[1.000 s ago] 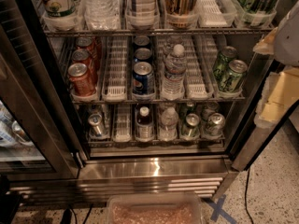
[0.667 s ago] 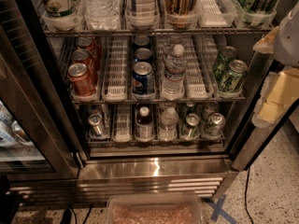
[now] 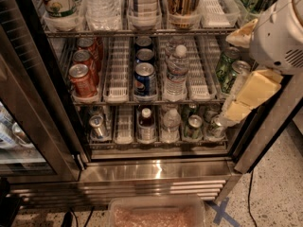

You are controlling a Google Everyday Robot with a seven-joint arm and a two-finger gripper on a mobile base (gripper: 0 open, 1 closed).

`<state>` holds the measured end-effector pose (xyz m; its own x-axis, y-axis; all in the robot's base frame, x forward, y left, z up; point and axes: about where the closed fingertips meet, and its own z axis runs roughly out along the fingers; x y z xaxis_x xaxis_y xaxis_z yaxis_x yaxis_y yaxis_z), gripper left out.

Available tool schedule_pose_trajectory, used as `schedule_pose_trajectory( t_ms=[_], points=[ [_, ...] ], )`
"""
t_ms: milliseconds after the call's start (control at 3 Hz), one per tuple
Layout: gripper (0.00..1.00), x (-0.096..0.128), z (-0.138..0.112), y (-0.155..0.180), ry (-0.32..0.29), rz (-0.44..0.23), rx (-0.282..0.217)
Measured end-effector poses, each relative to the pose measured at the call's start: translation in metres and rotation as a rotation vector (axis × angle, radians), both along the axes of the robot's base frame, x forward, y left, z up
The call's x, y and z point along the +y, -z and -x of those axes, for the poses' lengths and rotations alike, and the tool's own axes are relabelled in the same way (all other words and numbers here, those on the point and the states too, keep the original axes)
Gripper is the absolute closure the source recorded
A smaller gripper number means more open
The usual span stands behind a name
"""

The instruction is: Pick blue plastic bottle from top shelf of fridge

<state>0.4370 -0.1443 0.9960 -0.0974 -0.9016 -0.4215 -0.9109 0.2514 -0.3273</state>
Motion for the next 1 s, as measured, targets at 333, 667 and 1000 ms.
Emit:
schedule_pose_trajectory(
  t_ms=[333, 667, 1000],
  points=[
    [0.00, 0.000, 0.000, 0.000, 0.000, 0.000, 0.000],
    [0.00, 0.023, -0.001, 0.006, -0.018, -0.073, -0.024],
    [0.00, 0.062, -0.012, 0.008, -0.038, -0.197, -0.071]
  ],
)
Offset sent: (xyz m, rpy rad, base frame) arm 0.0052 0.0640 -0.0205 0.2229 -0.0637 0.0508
